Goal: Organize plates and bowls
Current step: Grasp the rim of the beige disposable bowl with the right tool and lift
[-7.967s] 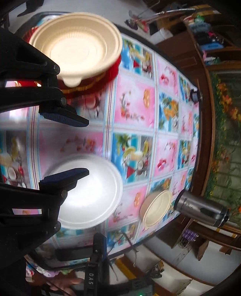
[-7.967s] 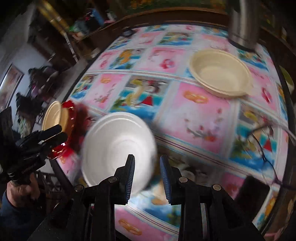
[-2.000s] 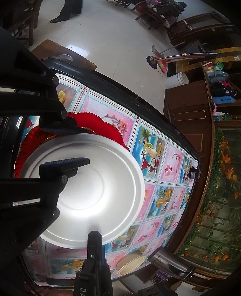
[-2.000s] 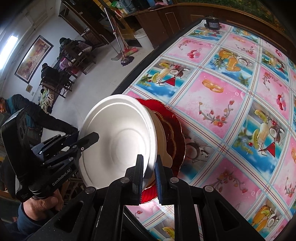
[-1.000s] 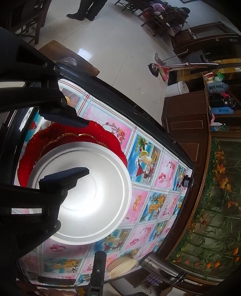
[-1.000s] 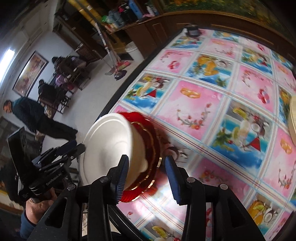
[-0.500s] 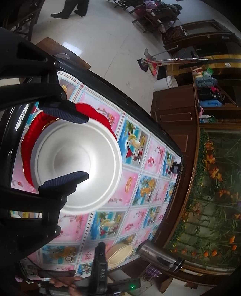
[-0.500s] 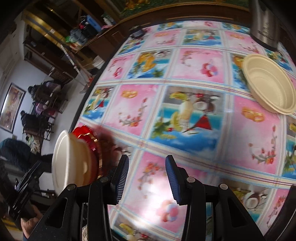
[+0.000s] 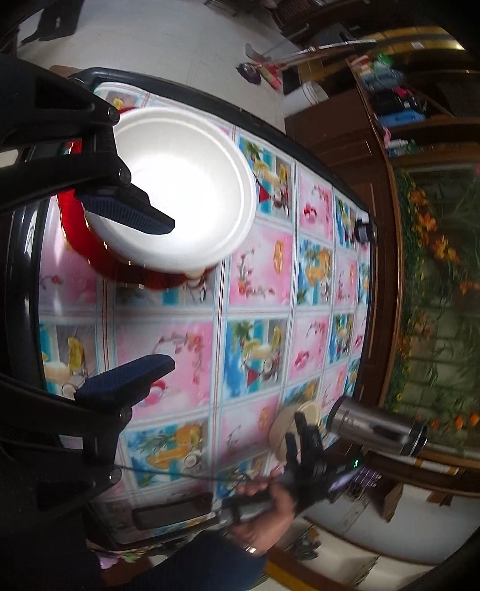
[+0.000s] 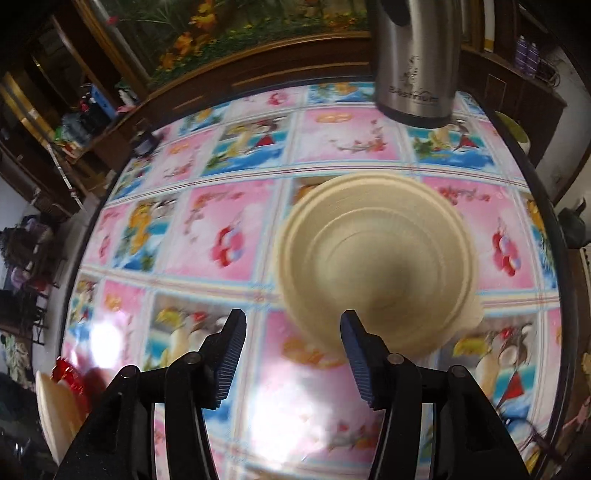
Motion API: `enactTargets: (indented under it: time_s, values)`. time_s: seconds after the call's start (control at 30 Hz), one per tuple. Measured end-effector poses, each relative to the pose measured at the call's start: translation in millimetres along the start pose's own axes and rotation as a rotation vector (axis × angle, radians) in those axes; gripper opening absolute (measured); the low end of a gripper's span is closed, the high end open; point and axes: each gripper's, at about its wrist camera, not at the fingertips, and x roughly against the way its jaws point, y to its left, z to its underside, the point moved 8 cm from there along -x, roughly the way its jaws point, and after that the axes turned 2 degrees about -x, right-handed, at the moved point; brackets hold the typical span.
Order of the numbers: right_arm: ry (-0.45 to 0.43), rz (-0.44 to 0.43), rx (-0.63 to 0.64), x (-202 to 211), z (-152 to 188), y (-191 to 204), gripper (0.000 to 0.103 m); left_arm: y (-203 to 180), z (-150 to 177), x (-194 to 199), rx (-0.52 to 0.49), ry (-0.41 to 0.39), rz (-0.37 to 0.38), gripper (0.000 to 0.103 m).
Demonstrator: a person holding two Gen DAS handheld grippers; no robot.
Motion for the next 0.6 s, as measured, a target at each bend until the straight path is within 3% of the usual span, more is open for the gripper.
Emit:
enactTargets:
  time_s: [0.13,0.27,0.37,0.6]
  values:
    - [0.061,0.007,0.043,-20.8,4.1,-2.7,0.059,-17.8,1.6,-5.1,-0.032,0.018,0.018,0.067]
    - [0.122,-0.043,0.145,-16.5,37.5,22.9,0.059,-25.4,-2.1,-11.0,-0.031,0.027,0.033,0.067]
    - [0.189,-0.111,0.199,-5.5,78.4,47.3,0.059,-30.6,-6.0,-14.1,-0.033,0.023,0.047,0.067]
    - [0.413,-0.305,0.398,41.5,218.6,102.0,0.059,-42.6,-15.5,-29.4,-0.016,0.042,0.098,0.067]
